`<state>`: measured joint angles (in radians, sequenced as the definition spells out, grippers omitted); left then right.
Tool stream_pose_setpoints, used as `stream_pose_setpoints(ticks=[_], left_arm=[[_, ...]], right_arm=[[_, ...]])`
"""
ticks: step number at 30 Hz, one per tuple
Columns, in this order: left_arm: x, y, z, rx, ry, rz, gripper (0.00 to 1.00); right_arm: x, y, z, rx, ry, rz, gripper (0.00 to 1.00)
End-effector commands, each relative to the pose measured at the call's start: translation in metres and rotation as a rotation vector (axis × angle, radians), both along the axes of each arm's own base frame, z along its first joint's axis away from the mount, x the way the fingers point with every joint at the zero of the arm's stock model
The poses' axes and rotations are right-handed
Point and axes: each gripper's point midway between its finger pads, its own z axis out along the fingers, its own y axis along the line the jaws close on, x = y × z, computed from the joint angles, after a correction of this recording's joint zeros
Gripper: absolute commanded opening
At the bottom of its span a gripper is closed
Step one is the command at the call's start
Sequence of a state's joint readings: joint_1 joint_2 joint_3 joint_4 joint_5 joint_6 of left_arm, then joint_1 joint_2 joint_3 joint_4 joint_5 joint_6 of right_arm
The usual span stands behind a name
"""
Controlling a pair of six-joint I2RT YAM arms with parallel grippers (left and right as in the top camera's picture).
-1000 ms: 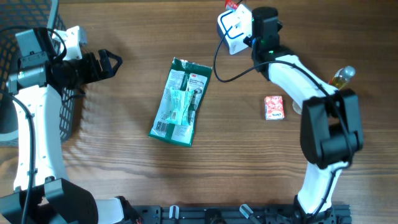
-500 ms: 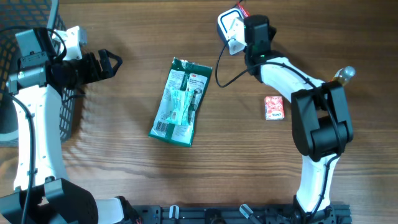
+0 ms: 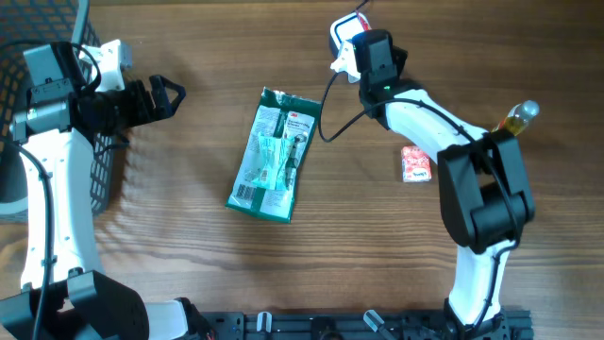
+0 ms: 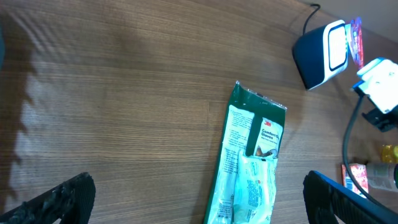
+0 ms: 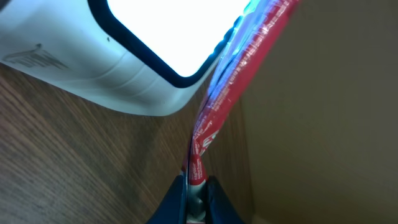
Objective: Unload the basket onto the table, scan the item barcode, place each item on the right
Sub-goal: 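Lift the red stick and hold it against the white scanner, then carry the red stick right toward the jar and bottle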
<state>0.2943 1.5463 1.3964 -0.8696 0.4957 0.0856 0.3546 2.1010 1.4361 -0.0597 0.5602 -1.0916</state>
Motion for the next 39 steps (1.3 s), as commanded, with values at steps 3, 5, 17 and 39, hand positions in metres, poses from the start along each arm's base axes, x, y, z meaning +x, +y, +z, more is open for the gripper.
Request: stream_pose_setpoints(ticks=[3,5,17,39], left_arm=[[0.002,-0.001,0.001,0.003,-0.009,-0.017,1.00],[0.002,-0.001,0.001,0.003,-0.009,-0.017,1.00],[0.002,-0.001,0.001,0.003,-0.009,-0.017,1.00],[0.002,-0.001,0.001,0.003,-0.009,-0.017,1.00]], right_arm=[[-0.006,0.014,0.030,0.111,-0.010,0.047,0.04],[-0.012,0.014,0.022,0.101,0.033,0.056,0.04],[-0.030,0.017,-0.001,0.050,0.190,0.175,0.04],[-0.125,0.010,0.097,0.809,0.165,-0.393,0.04]])
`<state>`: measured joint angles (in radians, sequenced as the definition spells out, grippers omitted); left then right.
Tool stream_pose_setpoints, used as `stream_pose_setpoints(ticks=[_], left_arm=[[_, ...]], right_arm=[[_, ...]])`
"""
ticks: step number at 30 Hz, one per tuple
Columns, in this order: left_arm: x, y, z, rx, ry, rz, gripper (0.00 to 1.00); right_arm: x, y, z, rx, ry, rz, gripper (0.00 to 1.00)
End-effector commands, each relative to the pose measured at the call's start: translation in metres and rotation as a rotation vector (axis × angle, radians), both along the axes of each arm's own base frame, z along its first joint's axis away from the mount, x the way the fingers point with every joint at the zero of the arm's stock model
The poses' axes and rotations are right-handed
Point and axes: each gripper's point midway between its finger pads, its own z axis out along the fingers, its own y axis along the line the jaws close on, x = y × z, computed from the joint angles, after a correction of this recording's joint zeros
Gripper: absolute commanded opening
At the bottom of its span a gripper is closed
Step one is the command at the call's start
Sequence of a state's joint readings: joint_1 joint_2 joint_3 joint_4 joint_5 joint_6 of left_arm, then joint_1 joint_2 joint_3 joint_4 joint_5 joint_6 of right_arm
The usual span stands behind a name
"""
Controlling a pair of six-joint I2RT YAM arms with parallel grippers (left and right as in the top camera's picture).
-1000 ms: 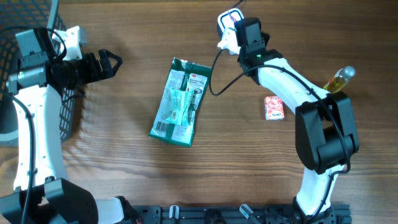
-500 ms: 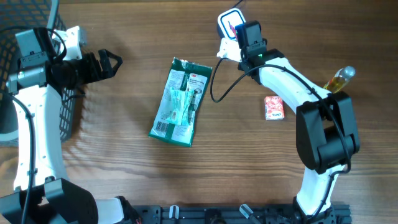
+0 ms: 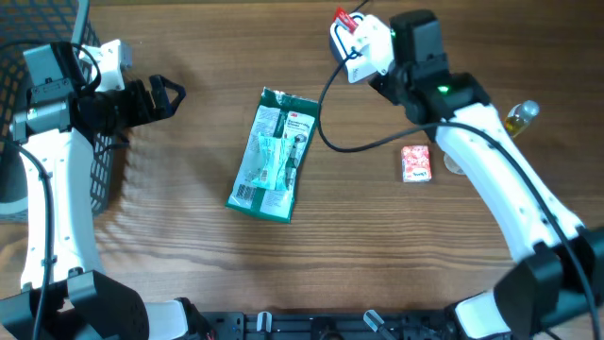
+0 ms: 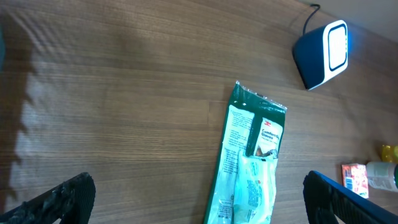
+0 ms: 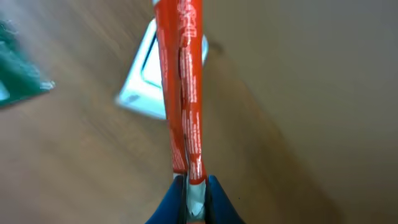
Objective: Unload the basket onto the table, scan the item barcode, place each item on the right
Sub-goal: 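Carry the red stick right toward the jar and bottle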
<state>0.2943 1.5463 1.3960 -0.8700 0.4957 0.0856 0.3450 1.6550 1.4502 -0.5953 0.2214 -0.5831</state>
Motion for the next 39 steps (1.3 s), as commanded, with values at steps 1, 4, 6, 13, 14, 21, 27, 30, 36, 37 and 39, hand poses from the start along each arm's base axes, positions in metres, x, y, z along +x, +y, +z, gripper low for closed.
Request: stream_pose_setpoints(ticks=[1,4,6,13,14,21,27,30,36,37,39], left_arm=[[0.002,-0.001,0.001,0.003,-0.010,-0.017,1.00],[0.002,-0.001,0.001,0.003,-0.010,-0.017,1.00],[0.002,-0.001,0.001,0.003,-0.010,-0.017,1.00],[0.002,-0.001,0.001,0.003,-0.010,-0.017,1.00],[0.002,-0.001,0.001,0.003,-0.010,-0.017,1.00],[0.002,-0.001,0.001,0.003,-0.010,-0.017,1.00],[0.002,-0.001,0.001,0.003,-0.010,-0.017,1.00],[0.002,-0.001,0.001,0.003,-0.010,-0.017,1.00],[0.002,-0.001,0.001,0.003,-0.010,-0.017,1.00],[0.002,-0.001,0.001,0.003,-0.010,-0.017,1.00],[0.002,-0.001,0.001,0.003,-0.010,-0.017,1.00]], right_arm=[[-0.043,-0.012,-0.035,0.248,0.229,-0.345,0.04],[-0.089,-0.026,-0.066,0.276,0.422,-0.566,0.04],[-0.109,-0.025,-0.079,0.282,0.510,-0.602,0.04],[-0.153,-0.041,-0.121,0.214,0.645,-0.730,0.04],[-0.159,-0.042,-0.127,0.202,0.661,-0.735,0.04],[-0.154,-0.058,-0.138,0.176,0.590,-0.808,0.04],[-0.147,-0.066,-0.138,0.197,0.571,-0.831,0.04],[-0.147,-0.075,-0.138,0.177,0.559,-0.854,0.04],[-0.158,-0.079,-0.140,0.148,0.594,-0.863,0.22],[-0.160,-0.079,-0.140,0.141,0.602,-0.864,0.27],[-0.163,-0.080,-0.140,0.132,0.614,-0.867,0.43]])
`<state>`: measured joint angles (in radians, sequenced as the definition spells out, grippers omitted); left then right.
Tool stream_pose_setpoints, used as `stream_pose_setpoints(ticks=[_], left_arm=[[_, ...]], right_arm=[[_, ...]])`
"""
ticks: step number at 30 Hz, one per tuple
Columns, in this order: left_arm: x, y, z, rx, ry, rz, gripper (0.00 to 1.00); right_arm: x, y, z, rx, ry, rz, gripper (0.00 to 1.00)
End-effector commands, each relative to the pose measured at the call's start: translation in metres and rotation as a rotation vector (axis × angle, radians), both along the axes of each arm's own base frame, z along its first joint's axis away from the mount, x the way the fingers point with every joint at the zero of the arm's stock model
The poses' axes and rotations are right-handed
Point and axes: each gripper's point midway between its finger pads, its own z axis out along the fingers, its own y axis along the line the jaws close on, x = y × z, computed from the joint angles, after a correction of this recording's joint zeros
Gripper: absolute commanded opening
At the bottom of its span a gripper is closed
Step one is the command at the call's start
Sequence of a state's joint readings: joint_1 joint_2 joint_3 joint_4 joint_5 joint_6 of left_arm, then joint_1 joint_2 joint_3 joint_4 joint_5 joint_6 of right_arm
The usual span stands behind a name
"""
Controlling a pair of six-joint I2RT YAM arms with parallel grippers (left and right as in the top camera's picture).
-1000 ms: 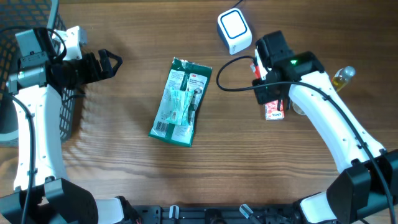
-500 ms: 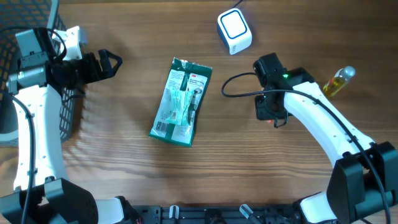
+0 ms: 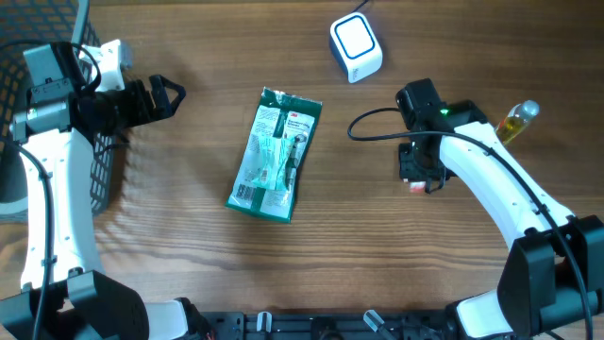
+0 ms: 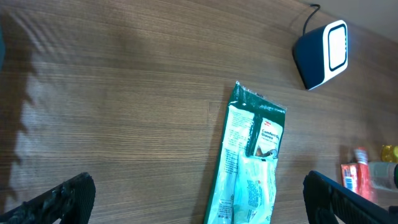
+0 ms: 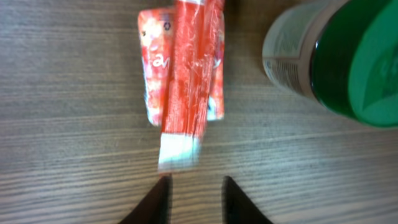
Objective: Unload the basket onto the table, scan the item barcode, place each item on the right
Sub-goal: 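Carry the red stick right toward the jar and bottle, then move the right gripper left over the green glove package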
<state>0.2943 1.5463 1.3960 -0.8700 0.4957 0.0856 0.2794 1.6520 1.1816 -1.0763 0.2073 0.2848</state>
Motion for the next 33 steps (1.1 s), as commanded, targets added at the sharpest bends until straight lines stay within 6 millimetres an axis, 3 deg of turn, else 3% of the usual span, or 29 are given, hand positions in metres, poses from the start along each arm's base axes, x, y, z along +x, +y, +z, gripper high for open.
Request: stream_pose_setpoints(ticks=[1,4,8,15,19,22,29,30,33], left_arm=[[0.002,-0.001,0.001,0.003,-0.010,-0.017,1.00],[0.002,-0.001,0.001,0.003,-0.010,-0.017,1.00],[0.002,-0.001,0.001,0.003,-0.010,-0.017,1.00],[0.002,-0.001,0.001,0.003,-0.010,-0.017,1.00],[0.002,-0.001,0.001,0.003,-0.009,-0.017,1.00],[0.002,-0.001,0.001,0.003,-0.010,-0.017,1.00],[0.002,-0.001,0.001,0.003,-0.010,-0.017,1.00],[0.002,-0.001,0.001,0.003,-0.010,-0.017,1.00],[0.002,-0.001,0.001,0.003,-0.010,-0.017,1.00]], right_arm=[[-0.007,-0.006,-0.005,-0.030,0.031,-0.006,0.46],[-0.003,0.004,-0.006,0.025,0.020,-0.008,0.61],[0.003,0.064,-0.006,0.369,0.025,0.014,0.63],[0.002,0.152,0.004,0.770,0.014,0.099,0.60],[0.000,0.188,-0.006,0.839,-0.023,0.045,0.56],[-0.012,0.218,-0.014,0.865,-0.062,0.127,0.54],[-0.050,0.255,-0.038,0.730,-0.140,0.218,0.54],[-0.054,0.258,-0.039,0.705,-0.154,0.237,0.47],[-0.064,0.277,-0.032,0.680,-0.200,0.315,0.47]])
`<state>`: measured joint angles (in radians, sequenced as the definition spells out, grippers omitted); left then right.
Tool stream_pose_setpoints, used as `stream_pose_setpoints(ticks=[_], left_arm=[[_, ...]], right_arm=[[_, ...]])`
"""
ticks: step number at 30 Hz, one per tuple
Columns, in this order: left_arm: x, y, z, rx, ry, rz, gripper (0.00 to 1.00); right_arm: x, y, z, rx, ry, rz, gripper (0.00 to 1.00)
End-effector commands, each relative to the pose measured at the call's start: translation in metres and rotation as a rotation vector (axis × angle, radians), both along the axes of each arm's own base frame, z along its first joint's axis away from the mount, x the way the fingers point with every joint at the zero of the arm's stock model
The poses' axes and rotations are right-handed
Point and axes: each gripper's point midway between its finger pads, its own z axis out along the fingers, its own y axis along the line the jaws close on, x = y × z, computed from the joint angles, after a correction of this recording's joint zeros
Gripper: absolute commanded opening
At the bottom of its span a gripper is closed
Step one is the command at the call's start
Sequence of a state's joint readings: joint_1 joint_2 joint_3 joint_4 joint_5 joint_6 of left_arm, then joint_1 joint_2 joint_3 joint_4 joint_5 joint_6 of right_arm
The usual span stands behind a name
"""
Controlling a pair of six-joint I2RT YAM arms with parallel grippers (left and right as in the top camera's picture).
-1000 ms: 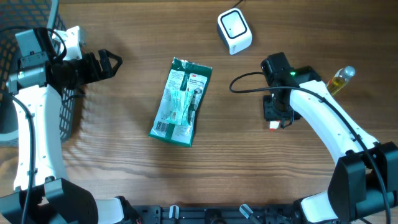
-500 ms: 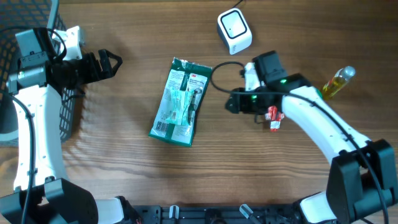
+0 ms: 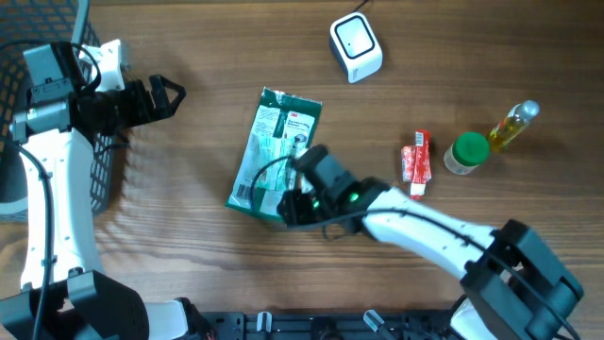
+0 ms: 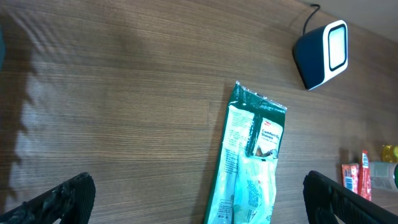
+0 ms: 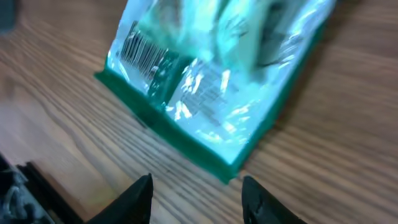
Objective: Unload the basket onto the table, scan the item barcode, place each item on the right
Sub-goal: 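Move the right gripper left over the green glove package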
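A green packet (image 3: 274,151) lies flat mid-table, its barcode (image 5: 140,53) near its lower left corner. My right gripper (image 3: 289,204) hovers open just beyond that lower end, nothing between its fingers; in the right wrist view the right gripper (image 5: 198,193) faces the packet (image 5: 211,81). The white scanner (image 3: 356,47) stands at the back. A thin red sachet (image 3: 421,151) lies on a small red packet (image 3: 411,166) to the right. My left gripper (image 3: 175,94) stays open at the far left, well short of the green packet (image 4: 249,168).
A green-lidded jar (image 3: 465,153) and a bottle of yellow oil (image 3: 512,123) stand right of the red packet. A black mesh basket (image 3: 28,132) sits at the left edge. The scanner's cable runs off the back of the table.
My right gripper has moved from above the red sachet by the jar to the lower end of the green packet, still open. The sachet stays on the small red packet. The left arm is unchanged.
My right gripper was shut on the red sachet right at the scanner's lit face. Then it held the sachet a little away from the scanner. Then it stood open over the sachet, dropped on the small red packet. Now it is at the green packet.
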<state>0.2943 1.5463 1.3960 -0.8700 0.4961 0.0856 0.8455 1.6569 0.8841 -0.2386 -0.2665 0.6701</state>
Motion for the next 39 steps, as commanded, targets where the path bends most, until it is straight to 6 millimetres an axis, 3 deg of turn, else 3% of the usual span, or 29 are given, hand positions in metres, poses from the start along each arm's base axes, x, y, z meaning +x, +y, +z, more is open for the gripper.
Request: stream_pose_setpoints(ticks=[1,8,10,12,15,19,23,26,27,30,32,35,39], left_arm=[[0.002,-0.001,0.001,0.003,-0.010,-0.017,1.00],[0.002,-0.001,0.001,0.003,-0.010,-0.017,1.00],[0.002,-0.001,0.001,0.003,-0.010,-0.017,1.00],[0.002,-0.001,0.001,0.003,-0.010,-0.017,1.00],[0.002,-0.001,0.001,0.003,-0.010,-0.017,1.00],[0.002,-0.001,0.001,0.003,-0.010,-0.017,1.00],[0.002,-0.001,0.001,0.003,-0.010,-0.017,1.00],[0.002,-0.001,0.001,0.003,-0.010,-0.017,1.00],[0.002,-0.001,0.001,0.003,-0.010,-0.017,1.00],[0.002,-0.001,0.001,0.003,-0.010,-0.017,1.00],[0.002,-0.001,0.001,0.003,-0.010,-0.017,1.00],[0.002,-0.001,0.001,0.003,-0.010,-0.017,1.00],[0.002,-0.001,0.001,0.003,-0.010,-0.017,1.00]], right_arm=[[0.005,0.007,0.008,-0.061,-0.078,0.004,0.49],[0.043,0.019,0.122,-0.074,-0.149,0.034,0.56],[0.051,0.028,0.139,-0.033,-0.196,0.041,0.56],[0.059,0.038,0.138,0.000,-0.242,0.048,0.52],[0.067,0.047,0.118,-0.003,-0.241,0.046,0.47],[0.073,0.055,0.067,-0.060,-0.171,0.058,0.25],[0.072,0.053,0.008,-0.150,-0.087,0.066,0.15],[0.069,0.049,-0.039,-0.213,-0.020,0.066,0.16],[0.069,0.050,-0.059,-0.226,0.002,0.056,0.20],[0.066,0.047,-0.072,-0.243,0.028,0.058,0.20],[0.071,0.060,-0.048,-0.167,0.027,0.072,0.21],[0.082,0.083,0.020,0.016,-0.009,0.114,0.24],[0.098,0.074,0.082,0.085,-0.127,0.100,0.24]])
